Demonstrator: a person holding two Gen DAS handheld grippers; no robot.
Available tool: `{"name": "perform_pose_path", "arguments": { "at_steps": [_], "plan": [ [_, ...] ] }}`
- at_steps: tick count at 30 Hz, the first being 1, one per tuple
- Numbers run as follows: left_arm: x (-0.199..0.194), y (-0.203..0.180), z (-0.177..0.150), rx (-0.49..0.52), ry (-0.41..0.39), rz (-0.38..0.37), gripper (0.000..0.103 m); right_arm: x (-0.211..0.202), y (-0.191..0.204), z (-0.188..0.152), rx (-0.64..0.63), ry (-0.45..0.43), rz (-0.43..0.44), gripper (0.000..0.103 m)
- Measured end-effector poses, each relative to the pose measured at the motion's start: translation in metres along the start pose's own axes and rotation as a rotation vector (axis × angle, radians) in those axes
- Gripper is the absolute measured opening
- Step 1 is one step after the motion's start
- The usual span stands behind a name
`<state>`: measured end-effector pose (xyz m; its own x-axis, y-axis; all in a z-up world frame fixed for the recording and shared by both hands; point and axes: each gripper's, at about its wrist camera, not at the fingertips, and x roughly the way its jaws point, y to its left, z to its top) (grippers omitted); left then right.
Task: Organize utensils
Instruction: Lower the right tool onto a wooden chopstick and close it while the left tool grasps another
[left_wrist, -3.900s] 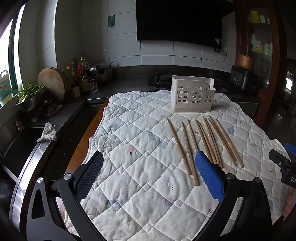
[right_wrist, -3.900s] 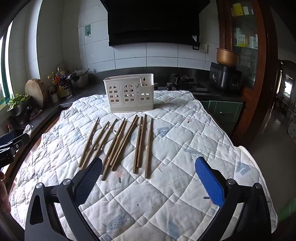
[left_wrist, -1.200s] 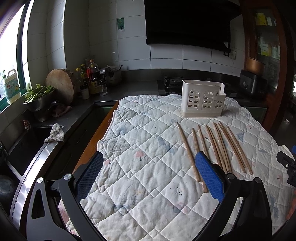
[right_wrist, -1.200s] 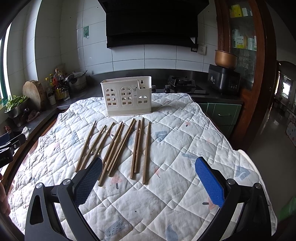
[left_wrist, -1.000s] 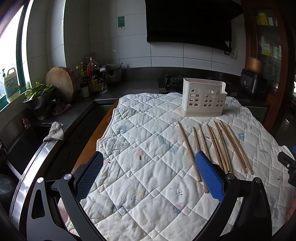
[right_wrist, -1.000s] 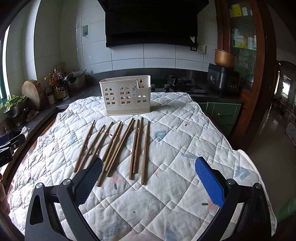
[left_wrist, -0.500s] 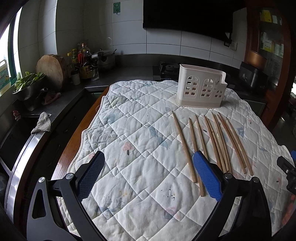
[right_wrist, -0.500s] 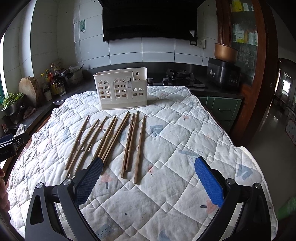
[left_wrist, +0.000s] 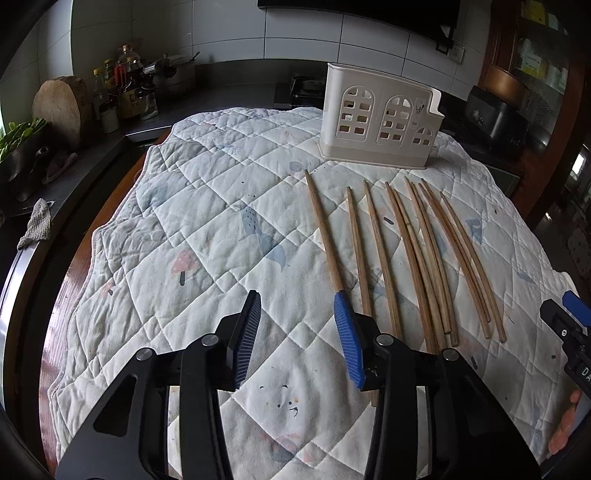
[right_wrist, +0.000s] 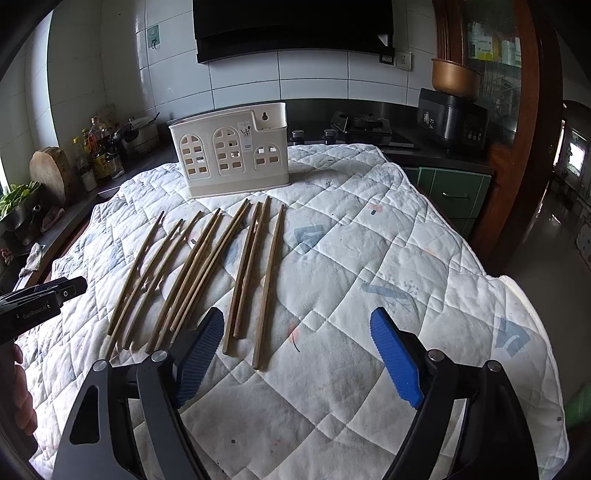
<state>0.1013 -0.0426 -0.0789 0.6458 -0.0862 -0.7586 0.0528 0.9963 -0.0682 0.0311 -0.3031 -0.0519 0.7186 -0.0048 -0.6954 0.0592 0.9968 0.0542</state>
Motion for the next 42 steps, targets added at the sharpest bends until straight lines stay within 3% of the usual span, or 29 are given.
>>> {"name": "perform_pose_path", "arguments": {
  "at_steps": [3,6,14,19,23,27,34,42],
  "plan": [
    [0.011,-0.007,0.002,0.004,0.023,-0.019,0.025,0.008,-0.001,0.001,0.004,0.013,0.004,0.076],
    [0.021,-0.012,0.003,0.012,0.036,-0.026,0.019,0.014,-0.001,0.001,0.005,0.026,0.01,0.074],
    [0.04,-0.013,0.004,-0.012,0.079,-0.084,0.018,0.028,-0.001,0.003,0.005,0.048,0.015,0.073],
    [0.048,-0.017,0.004,0.002,0.09,-0.078,0.018,0.033,-0.001,0.004,0.004,0.058,0.019,0.072],
    [0.053,-0.02,0.005,0.006,0.096,-0.068,0.012,0.036,0.0,0.006,-0.001,0.063,0.025,0.068],
    [0.058,-0.017,0.004,-0.01,0.1,-0.033,0.007,0.04,0.0,0.005,-0.003,0.076,0.027,0.061],
    [0.058,-0.022,0.003,0.008,0.094,-0.001,0.007,0.053,0.0,0.008,0.009,0.11,0.062,0.04],
    [0.059,-0.014,0.005,-0.045,0.085,-0.033,0.007,0.073,0.016,0.01,-0.006,0.159,0.112,0.021]
  ]
}}
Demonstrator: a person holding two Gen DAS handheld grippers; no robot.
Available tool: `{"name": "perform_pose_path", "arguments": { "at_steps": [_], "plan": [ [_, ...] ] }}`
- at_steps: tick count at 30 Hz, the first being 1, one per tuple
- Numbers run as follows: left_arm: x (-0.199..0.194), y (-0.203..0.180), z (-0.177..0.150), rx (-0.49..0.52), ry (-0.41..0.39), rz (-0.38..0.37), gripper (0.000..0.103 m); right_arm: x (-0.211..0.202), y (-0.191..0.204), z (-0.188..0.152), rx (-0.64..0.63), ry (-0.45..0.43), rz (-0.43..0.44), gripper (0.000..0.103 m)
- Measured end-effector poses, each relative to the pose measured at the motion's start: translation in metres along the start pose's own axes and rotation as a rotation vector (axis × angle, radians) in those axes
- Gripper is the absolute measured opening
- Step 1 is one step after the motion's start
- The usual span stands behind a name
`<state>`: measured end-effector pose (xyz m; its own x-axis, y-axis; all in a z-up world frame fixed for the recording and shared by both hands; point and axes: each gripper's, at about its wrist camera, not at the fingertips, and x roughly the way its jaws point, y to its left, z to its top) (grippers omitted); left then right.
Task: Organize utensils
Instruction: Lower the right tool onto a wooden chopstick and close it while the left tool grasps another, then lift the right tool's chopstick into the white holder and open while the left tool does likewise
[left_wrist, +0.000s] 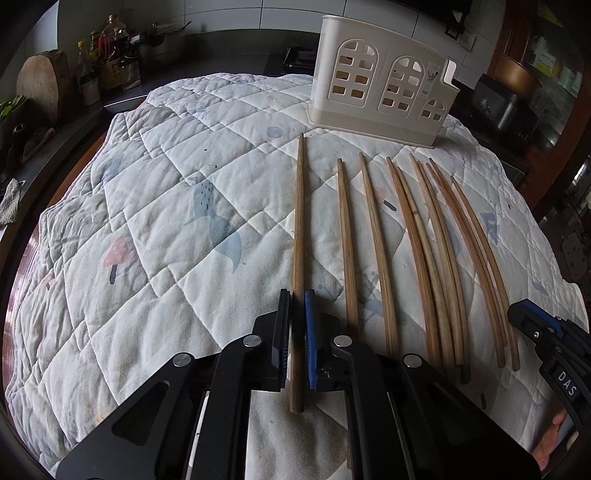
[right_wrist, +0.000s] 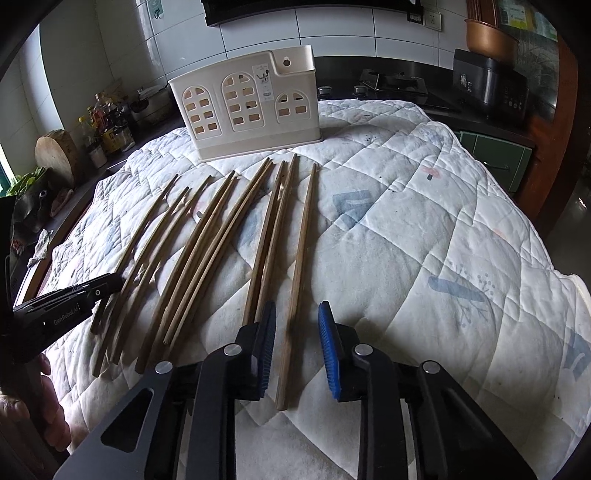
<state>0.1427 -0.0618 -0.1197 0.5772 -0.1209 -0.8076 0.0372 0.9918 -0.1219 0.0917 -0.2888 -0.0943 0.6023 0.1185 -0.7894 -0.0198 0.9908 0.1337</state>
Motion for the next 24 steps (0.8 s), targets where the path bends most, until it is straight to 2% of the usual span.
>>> {"name": "perform_pose_path", "arguments": {
  "at_steps": [2,7,11,17,20,24],
  "plan": [
    [-0.001,0.0,-0.001,-0.004,0.002,-0.009,0.007,0.005,0.005,0.0,-0.012,0.01,0.004,0.014],
    [-0.001,0.002,-0.003,-0.006,0.004,-0.04,0.007,0.014,0.007,-0.001,-0.004,0.012,-0.021,0.01],
    [-0.001,0.009,-0.003,-0.043,0.011,-0.083,0.007,0.014,0.003,0.0,0.018,0.011,-0.016,0.009],
    [-0.001,0.007,-0.004,-0.025,-0.003,-0.079,0.007,0.015,0.01,-0.001,-0.011,0.003,-0.056,0.007],
    [-0.006,0.012,-0.001,-0.037,-0.001,-0.105,0.006,0.01,0.007,-0.001,0.003,-0.013,-0.052,0.006],
    [-0.029,0.014,0.006,-0.012,-0.057,-0.11,0.006,-0.012,0.011,0.0,-0.03,-0.072,-0.088,0.006]
  ]
}}
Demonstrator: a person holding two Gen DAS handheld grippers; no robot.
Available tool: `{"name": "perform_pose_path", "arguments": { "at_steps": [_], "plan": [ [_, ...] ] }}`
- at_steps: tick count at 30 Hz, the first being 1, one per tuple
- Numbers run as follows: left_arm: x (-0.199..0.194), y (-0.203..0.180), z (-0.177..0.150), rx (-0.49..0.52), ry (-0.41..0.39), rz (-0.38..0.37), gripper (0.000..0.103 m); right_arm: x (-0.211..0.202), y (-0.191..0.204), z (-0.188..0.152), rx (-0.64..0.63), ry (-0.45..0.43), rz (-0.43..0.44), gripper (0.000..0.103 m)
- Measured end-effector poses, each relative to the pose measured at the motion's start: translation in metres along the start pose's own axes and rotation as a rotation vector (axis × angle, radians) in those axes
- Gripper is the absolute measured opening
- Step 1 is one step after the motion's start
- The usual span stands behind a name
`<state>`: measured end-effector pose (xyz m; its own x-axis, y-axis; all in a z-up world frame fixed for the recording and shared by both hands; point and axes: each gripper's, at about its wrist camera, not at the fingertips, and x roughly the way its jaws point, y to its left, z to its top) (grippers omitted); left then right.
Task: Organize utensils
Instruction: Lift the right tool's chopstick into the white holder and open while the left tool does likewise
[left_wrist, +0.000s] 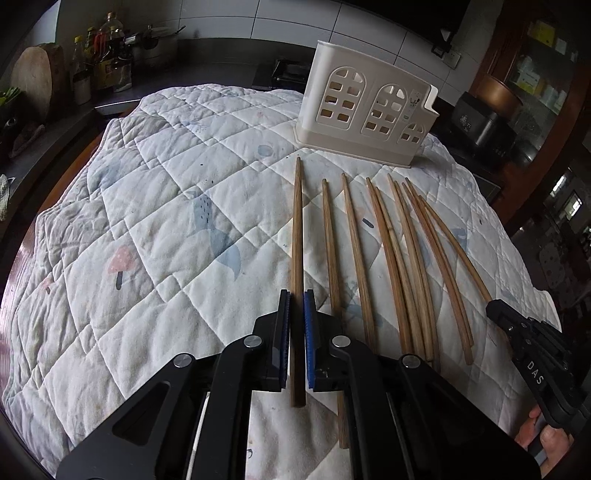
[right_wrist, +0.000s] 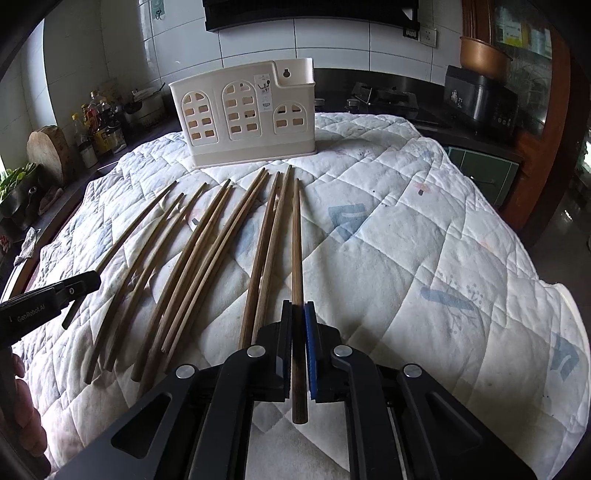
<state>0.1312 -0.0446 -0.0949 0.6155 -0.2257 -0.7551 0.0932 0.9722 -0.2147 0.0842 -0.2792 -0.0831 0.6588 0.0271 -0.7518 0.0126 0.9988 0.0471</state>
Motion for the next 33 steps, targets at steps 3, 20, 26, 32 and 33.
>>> {"name": "perform_pose_path", "arguments": {
  "at_steps": [3,20,26,32,33],
  "plan": [
    [-0.019,-0.001,0.006,0.015,-0.052,-0.012,0.006,-0.023,0.0,0.009,-0.016,-0.059,0.002,0.006],
    [-0.069,0.003,0.068,0.109,-0.152,-0.075,0.006,-0.092,-0.005,0.139,-0.18,-0.208,0.046,0.006],
    [-0.07,-0.005,0.093,0.159,-0.132,-0.095,0.006,-0.105,-0.014,0.219,-0.18,-0.242,0.032,0.006],
    [-0.076,-0.014,0.118,0.194,-0.131,-0.1,0.006,-0.081,-0.017,0.277,-0.144,-0.175,0.055,0.006],
    [-0.078,-0.015,0.122,0.198,-0.133,-0.102,0.005,-0.073,-0.018,0.283,-0.136,-0.156,0.059,0.006]
  ]
}}
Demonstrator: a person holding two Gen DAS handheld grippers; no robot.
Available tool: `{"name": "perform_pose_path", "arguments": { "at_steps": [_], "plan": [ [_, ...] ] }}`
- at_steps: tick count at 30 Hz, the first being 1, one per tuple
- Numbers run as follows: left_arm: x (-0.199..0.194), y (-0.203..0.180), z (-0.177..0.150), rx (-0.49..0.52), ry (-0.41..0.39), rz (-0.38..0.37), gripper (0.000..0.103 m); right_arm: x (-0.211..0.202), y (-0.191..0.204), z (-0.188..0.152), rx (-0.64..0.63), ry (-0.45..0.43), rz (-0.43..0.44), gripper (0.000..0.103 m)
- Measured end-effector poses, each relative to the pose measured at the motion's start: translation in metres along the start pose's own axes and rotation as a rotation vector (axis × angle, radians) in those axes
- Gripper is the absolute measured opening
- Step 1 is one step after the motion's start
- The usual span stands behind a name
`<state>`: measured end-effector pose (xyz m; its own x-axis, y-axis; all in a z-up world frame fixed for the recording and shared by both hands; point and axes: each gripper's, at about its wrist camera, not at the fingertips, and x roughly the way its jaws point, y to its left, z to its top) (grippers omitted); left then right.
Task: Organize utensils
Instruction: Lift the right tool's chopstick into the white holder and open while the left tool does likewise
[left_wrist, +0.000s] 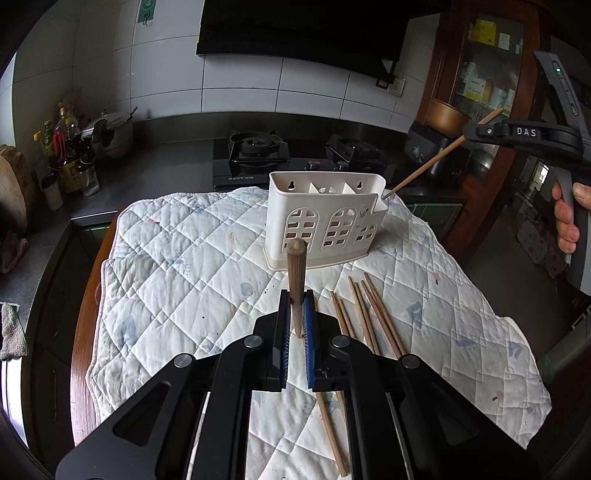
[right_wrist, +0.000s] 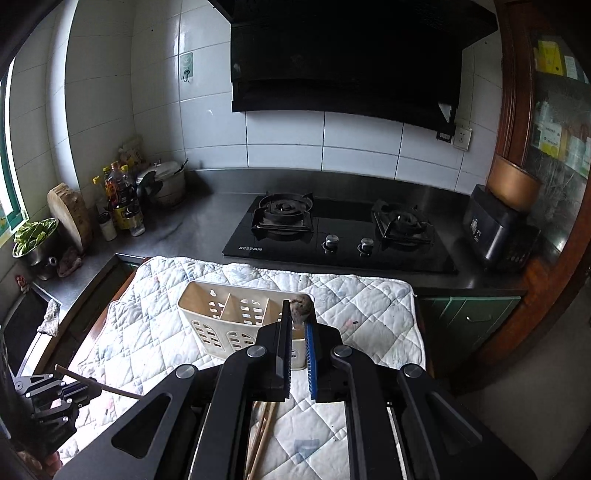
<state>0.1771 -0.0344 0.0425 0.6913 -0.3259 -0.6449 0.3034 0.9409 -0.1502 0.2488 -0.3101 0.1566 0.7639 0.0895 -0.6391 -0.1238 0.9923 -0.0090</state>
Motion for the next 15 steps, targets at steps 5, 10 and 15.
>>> {"name": "perform_pose_path", "arguments": {
  "at_steps": [5,10,15],
  "plan": [
    [-0.016,-0.006,0.027,0.022,-0.035,-0.012,0.005,0.044,0.006,0.009,-0.013,0.086,-0.017,0.006],
    [-0.047,-0.017,0.07,0.047,-0.141,-0.011,0.005,0.072,0.01,0.006,-0.011,0.128,-0.003,0.007],
    [-0.062,-0.03,0.119,0.066,-0.247,0.019,0.005,0.073,0.011,0.002,-0.017,0.088,-0.006,0.021]
  ]
}}
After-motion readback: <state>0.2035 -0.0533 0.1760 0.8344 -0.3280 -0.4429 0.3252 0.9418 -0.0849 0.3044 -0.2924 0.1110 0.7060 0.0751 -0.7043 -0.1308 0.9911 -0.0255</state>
